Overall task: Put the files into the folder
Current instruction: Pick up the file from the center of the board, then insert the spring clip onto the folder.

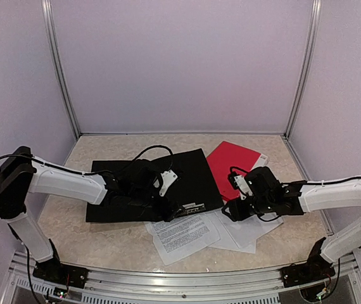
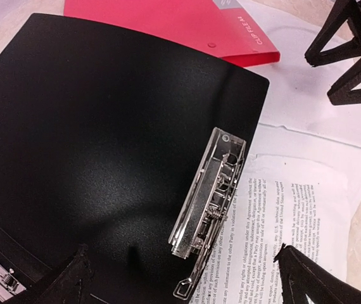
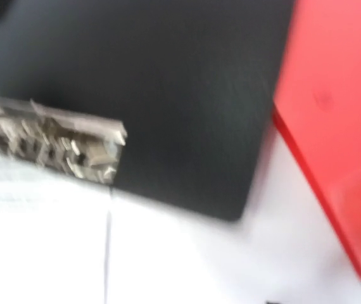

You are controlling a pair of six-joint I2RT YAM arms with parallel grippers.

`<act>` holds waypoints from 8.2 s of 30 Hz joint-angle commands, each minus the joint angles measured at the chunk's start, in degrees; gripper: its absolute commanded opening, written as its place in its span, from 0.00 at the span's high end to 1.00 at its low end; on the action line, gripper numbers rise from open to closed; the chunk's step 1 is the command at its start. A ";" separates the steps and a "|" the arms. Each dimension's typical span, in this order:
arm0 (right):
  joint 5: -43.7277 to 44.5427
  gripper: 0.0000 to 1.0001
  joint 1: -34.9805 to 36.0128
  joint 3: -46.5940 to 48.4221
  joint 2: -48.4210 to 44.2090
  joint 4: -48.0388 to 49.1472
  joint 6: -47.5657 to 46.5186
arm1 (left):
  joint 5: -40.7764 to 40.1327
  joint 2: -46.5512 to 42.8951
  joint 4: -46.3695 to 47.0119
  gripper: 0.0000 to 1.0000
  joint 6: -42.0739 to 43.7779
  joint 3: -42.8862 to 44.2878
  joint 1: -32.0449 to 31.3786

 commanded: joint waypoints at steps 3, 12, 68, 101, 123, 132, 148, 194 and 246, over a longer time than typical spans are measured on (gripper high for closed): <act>12.60 0.18 3.46 1.12 -7.47 -22.37 9.22 | -0.21 0.78 -1.49 0.01 2.59 1.31 -1.25; 17.13 0.13 -8.05 1.12 -12.70 -30.77 11.86 | -1.78 1.47 -1.78 0.01 4.03 2.63 -3.59; 8.59 1.00 -27.04 -1.17 -10.86 -27.60 9.46 | 1.21 2.20 3.50 0.01 5.44 0.20 -3.55; 22.12 1.00 -15.42 36.84 -14.88 -41.47 2.76 | -3.08 2.12 -5.66 0.01 -7.09 11.70 2.96; 10.92 1.00 -7.62 45.91 9.56 -12.68 2.62 | -11.90 -10.22 -12.01 0.01 -18.34 6.87 7.95; 0.92 1.00 -15.29 34.77 19.12 1.16 11.90 | -14.53 -11.05 -13.92 0.01 -18.18 4.88 7.95; -6.26 1.00 -16.74 27.14 17.21 11.86 21.66 | -14.50 -8.37 -12.95 0.01 -18.43 4.44 7.77; -19.55 1.00 -11.12 14.33 23.68 29.04 28.25 | -14.67 -4.97 -15.53 0.01 -16.06 8.05 7.77; -5.94 1.00 -5.54 2.24 22.52 38.19 34.65 | -15.43 -4.20 -14.90 0.01 -15.69 7.71 7.16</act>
